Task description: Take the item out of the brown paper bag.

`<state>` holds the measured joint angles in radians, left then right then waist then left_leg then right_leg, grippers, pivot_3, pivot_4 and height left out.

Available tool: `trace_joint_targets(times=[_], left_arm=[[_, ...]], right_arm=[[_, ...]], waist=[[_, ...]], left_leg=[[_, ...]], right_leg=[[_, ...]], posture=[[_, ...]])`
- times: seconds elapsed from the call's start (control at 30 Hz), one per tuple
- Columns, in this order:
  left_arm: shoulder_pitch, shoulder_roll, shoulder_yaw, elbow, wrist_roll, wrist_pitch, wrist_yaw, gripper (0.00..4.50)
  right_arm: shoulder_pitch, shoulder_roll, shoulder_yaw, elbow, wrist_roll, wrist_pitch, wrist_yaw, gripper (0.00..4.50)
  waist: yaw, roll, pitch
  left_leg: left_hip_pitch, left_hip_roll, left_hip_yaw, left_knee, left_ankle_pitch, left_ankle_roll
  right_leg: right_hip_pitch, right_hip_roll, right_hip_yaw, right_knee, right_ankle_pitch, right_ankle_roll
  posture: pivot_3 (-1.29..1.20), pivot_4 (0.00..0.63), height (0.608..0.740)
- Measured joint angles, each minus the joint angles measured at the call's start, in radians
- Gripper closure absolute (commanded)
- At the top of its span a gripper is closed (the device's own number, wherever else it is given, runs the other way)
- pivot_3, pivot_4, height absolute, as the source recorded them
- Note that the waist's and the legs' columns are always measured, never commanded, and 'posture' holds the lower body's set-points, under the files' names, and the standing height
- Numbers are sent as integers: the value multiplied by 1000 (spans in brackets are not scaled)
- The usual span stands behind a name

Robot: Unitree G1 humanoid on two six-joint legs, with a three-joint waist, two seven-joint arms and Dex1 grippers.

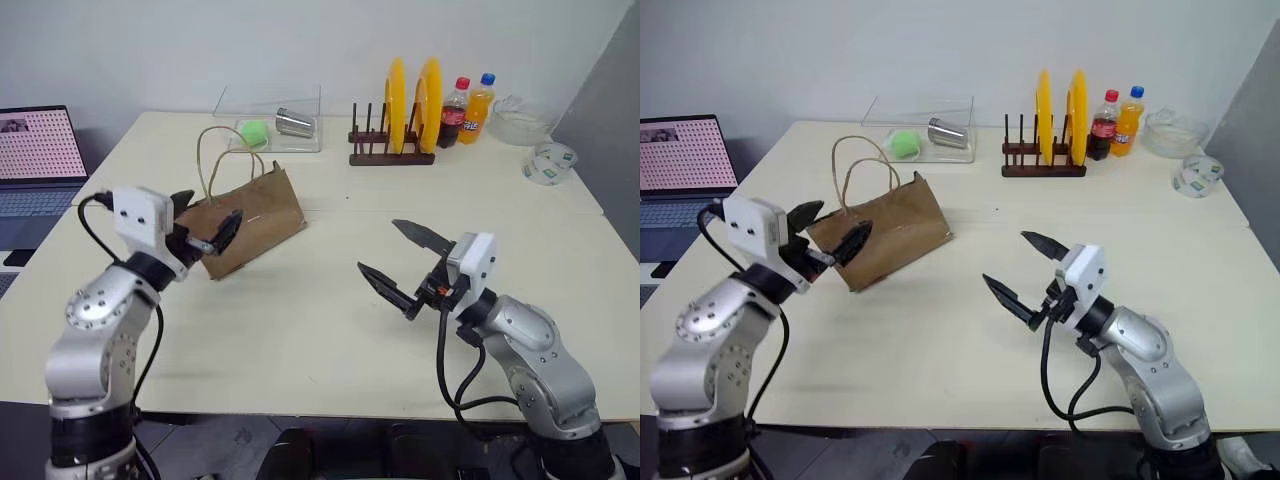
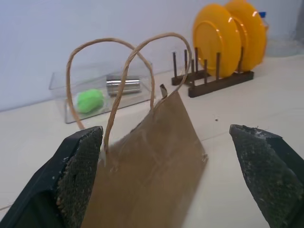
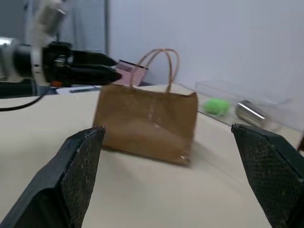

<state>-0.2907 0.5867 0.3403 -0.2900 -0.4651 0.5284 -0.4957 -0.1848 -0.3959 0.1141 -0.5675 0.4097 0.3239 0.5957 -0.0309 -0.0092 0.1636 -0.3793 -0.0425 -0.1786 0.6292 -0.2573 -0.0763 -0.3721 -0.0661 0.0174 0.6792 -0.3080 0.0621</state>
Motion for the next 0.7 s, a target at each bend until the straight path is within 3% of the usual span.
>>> trace_joint_targets(times=[0.27,0.7], left_arm=[[-164,73,-18,237,7,10,-50,13],[-351,100,-77,520,56,11,-89,13]], right_arm=[[-19,-8,19,8,3,3,36,0],[-13,-10,29,-19,-16,15,13,0]], waist=[[-3,0,0],[-4,-1,1]], left_leg=[[-1,0,0,-1,1,-2],[-1,0,-1,0,1,-3]], right_leg=[[-2,0,0,-1,0,0],[-2,0,0,0,0,0]], posture=[[0,150,740],[0,150,740]])
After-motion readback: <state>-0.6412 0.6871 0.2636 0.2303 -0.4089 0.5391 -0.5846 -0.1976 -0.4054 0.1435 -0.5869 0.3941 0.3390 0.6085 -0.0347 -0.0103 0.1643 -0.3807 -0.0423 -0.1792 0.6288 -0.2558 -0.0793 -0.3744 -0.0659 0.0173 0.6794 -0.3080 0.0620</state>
